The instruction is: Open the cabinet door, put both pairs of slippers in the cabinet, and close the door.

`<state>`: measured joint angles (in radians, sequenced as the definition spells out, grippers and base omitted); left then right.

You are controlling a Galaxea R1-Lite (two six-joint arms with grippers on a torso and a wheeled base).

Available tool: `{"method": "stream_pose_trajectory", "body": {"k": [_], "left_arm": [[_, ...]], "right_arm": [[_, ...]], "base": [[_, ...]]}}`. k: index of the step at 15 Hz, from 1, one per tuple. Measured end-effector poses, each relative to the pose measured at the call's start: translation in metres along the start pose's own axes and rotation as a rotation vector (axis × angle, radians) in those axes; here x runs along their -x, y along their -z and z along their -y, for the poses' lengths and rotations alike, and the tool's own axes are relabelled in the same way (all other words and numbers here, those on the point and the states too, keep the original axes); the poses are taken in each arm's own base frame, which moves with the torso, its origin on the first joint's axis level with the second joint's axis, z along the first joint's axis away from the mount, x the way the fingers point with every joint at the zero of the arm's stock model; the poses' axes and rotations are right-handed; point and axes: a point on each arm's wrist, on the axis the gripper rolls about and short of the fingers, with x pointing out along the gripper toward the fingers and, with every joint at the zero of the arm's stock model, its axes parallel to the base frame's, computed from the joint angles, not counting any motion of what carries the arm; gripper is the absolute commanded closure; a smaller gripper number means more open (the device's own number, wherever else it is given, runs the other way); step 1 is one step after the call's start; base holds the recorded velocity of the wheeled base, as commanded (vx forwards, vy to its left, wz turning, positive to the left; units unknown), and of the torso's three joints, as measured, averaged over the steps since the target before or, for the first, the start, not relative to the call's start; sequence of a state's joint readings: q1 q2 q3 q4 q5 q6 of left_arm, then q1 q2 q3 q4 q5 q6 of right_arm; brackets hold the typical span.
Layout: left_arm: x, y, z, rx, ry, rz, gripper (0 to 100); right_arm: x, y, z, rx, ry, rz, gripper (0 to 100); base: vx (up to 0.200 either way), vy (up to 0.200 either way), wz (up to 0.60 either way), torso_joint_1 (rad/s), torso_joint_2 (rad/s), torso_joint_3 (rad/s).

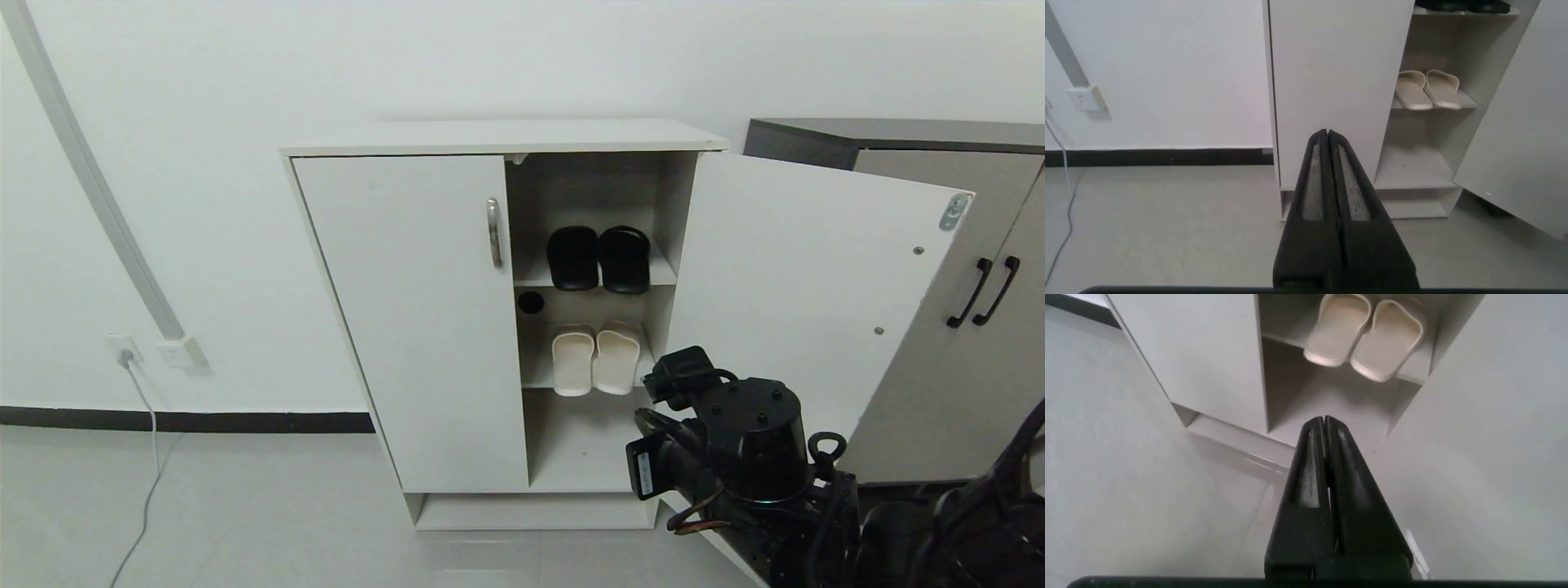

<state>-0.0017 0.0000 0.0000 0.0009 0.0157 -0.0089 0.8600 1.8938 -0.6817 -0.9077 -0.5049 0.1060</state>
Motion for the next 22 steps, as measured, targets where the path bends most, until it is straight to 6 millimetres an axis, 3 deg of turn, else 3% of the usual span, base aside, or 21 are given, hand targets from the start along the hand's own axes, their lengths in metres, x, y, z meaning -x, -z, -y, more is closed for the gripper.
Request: {"method": "stream_pose_trajectory", "body": {"k": [10,22], "left_arm": [[0.0000,0.0000,0.0000,0.000,0.000,0.000,100],[0.0000,0.0000,0.0000,0.000,0.000,0.000,100]], "right_arm": [[0.0015,0.0009,-0.0017,0.009,-0.006,0.002,100],[0.0018,-0.0007,-0.0012,-0.004,-0.007,0.027,100]], "base": [[0.000,0.000,0.00,0.069,-0.40,-0.325],[0.000,0.000,0.00,0.174,-0.49,-0.320]]}}
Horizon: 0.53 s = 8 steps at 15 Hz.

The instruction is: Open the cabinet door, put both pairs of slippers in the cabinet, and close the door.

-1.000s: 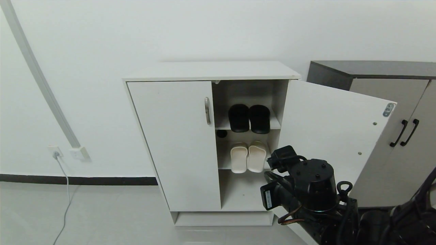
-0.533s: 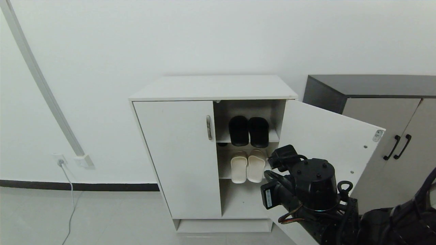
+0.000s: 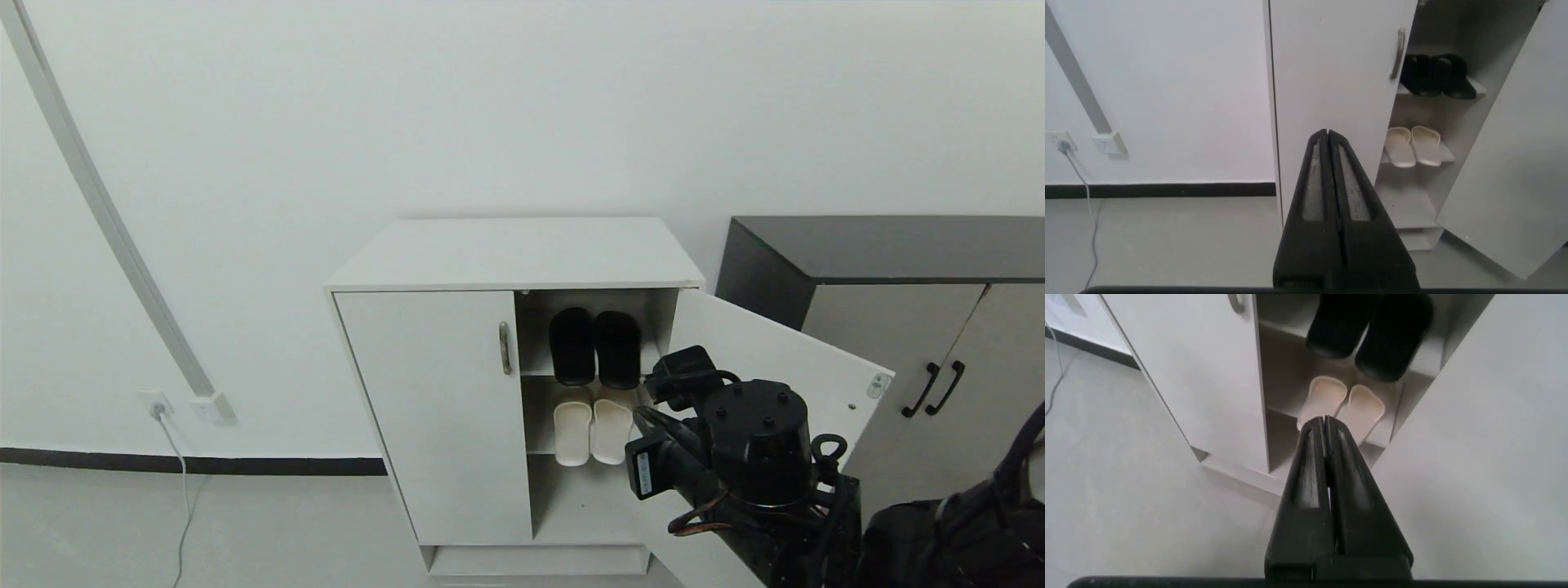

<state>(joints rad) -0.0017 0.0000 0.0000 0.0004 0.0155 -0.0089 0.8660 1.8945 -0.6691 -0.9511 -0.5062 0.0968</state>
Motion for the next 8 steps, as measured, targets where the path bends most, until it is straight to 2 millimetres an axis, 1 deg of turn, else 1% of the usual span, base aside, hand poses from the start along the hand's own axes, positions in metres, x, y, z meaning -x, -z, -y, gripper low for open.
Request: {"method": "stream_pose_trajectory", "body": {"k": [8], "left_arm": [[0.0000,0.0000,0.0000,0.000,0.000,0.000,100]], "right_arm": [[-0.0007,0.0031,-0.0002,0.007,0.001,-0.009,100]], "base": [[0.000,0.000,0.00,0.246,-0.57,-0.330]]}}
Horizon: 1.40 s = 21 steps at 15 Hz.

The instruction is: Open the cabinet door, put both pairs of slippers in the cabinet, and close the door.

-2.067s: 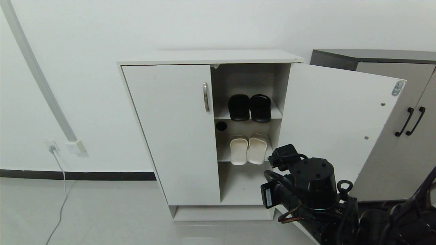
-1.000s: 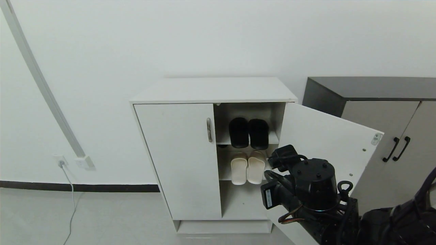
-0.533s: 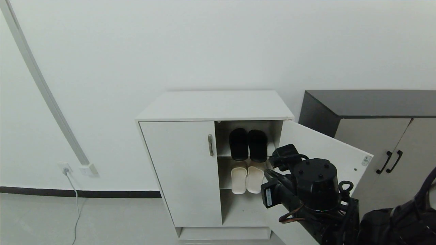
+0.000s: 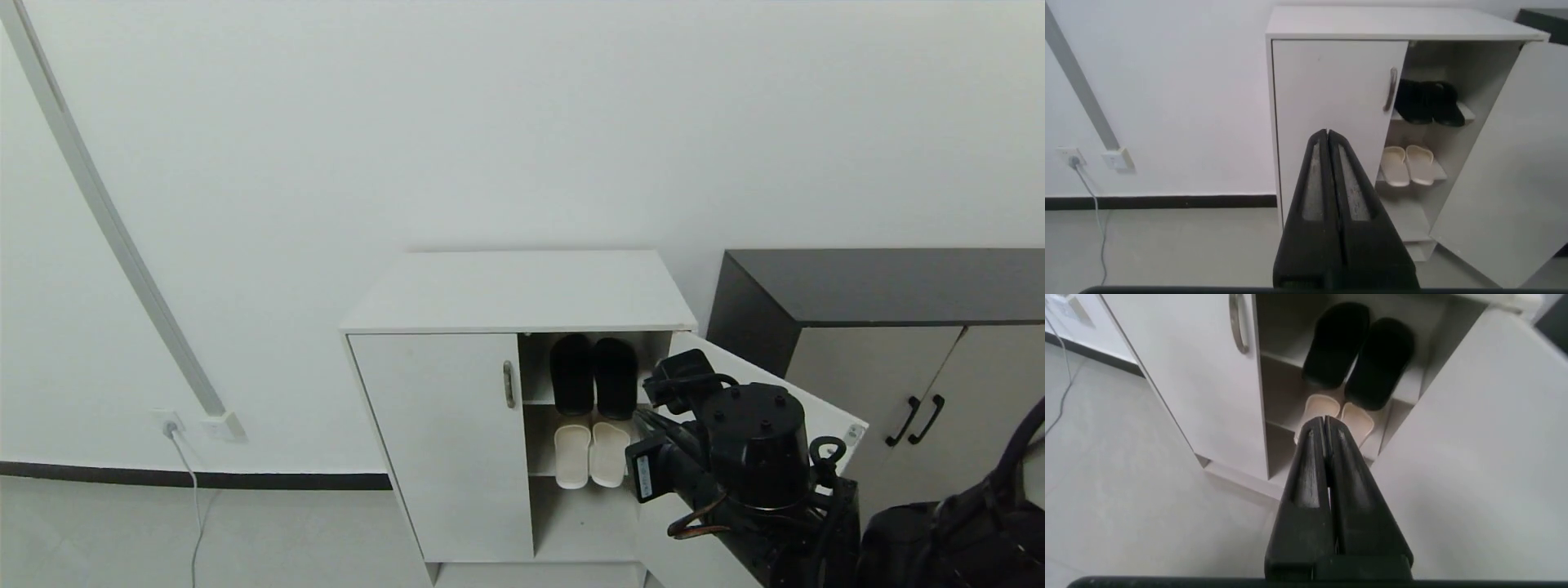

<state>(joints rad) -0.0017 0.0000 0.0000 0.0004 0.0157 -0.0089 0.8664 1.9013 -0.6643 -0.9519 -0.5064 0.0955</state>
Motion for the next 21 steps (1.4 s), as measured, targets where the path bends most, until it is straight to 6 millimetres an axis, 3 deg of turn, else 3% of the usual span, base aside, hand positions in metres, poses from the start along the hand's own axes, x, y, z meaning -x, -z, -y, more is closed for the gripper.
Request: {"method": "stream_pose_trajectory", "body": {"k": [17,21], "left_arm": [[0.0000,0.0000,0.0000,0.005,-0.001,0.000,100],[0.0000,0.0000,0.0000,0.004,-0.001,0.000,100]], "right_arm": [[-0.0016,-0.0001,0.0039,-0.005,0.004,0.011,100],[-0.0014,0.0001,0.0040,-0.004,0.003,0.011,100]], "base": [[0.000,0.000,0.00,0.182,-0.40,-0.218],[0.000,0.000,-0.15,0.028,-0.07,-0.034]]}}
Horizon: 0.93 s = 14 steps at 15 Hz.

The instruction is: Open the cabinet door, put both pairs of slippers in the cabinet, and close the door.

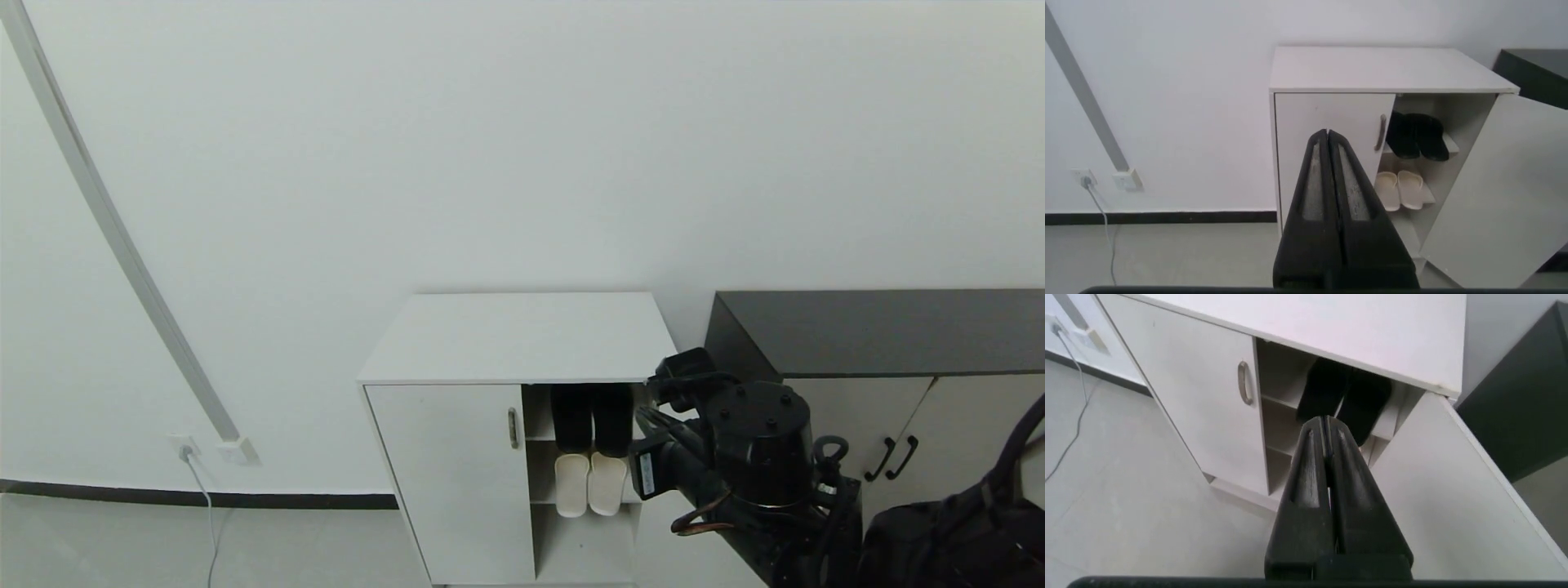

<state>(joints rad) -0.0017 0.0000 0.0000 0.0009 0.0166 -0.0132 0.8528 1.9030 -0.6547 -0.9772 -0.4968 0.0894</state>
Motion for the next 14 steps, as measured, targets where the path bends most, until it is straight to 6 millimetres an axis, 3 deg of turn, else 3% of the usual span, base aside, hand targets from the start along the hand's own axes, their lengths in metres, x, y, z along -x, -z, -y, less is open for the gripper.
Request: {"method": "stream_pose_trajectory", "body": {"k": [7,14], "left_arm": [[0.000,0.000,0.000,-0.001,0.000,0.000,100],[0.000,0.000,0.000,-0.004,0.001,0.000,100]], "right_arm": [[0.000,0.003,0.000,0.017,0.001,-0.011,100],[-0.001,0.010,0.003,0.042,-0.011,-0.021,100]], "base": [[0.000,0.000,-0.60,0.005,0.00,0.000],[0.000,0.000,0.00,0.000,0.00,0.000]]}}
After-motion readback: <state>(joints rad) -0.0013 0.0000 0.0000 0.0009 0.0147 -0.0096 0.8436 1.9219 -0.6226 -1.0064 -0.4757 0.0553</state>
